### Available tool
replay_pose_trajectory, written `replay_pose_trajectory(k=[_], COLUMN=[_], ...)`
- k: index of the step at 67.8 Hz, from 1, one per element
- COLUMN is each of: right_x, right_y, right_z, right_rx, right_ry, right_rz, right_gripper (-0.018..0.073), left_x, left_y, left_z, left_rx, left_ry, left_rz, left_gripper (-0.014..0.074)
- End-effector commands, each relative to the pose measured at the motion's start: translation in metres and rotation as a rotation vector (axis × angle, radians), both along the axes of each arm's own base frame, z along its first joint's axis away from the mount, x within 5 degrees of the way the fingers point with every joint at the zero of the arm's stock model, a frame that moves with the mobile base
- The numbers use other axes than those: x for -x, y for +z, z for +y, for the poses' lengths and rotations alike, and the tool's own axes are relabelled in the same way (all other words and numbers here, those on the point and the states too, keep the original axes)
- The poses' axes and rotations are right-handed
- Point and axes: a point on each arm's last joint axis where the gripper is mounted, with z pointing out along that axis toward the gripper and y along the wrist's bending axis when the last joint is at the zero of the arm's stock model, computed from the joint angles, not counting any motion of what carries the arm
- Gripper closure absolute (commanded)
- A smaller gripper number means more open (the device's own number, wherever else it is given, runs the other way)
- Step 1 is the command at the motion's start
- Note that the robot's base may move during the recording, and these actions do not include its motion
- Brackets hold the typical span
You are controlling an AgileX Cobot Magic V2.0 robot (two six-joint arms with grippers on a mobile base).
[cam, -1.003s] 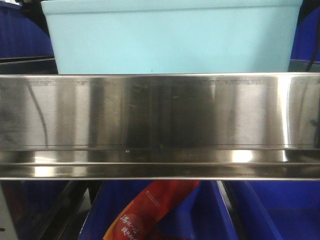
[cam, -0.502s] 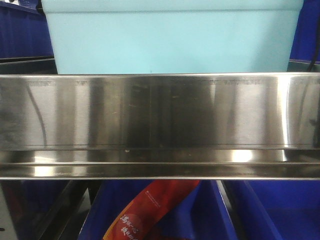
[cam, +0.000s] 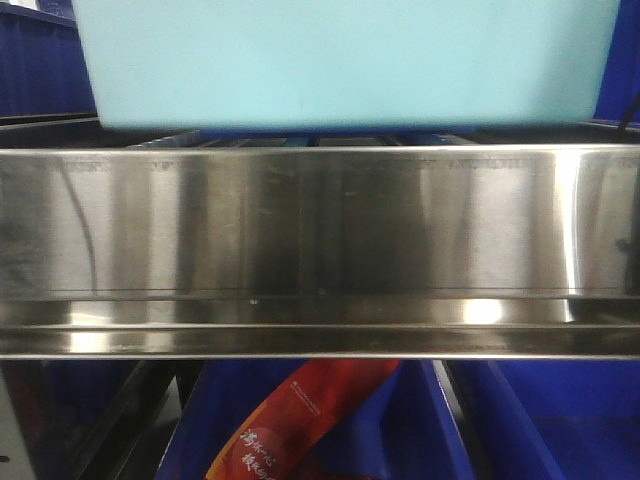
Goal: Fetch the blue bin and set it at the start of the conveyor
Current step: 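Lift the teal bin up off the shelf with both grippers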
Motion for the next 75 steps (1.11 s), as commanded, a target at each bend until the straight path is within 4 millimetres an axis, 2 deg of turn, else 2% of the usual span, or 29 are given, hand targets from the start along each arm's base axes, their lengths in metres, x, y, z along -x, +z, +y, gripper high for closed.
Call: replay_pose_trajectory(k=[1,16,32,75], right_x=[0.02,0.061,0.086,0.086], right_y=[0.033,0.084,0.11,0.114], right_z=[-0.001,-0.002,-0.006,-0.006], right_rx=[-0.003,-0.036,-0.066,-0.075], right_ry=[0.02,0.034,0.034,0.032], right_rz=[-0.11,-0.29,-0.4,-0.438], right_gripper=[0.0711,0.0711,0.0711,0.0711], left_x=[0.024,0.06,0.083,0.083], left_y=[0.033,0.075,0.108,0.109], left_z=[0.0,0.003,0.014,0.014], left_rx=[0.04,0.087,0.159,0.152], left_ry=[-0.029,-0.066,-0.062,-0.059], left_rz=[-0.081,-0.212,-0.368,-0.375], left_gripper=[0.0708,0.0708,0.0708,0.0708])
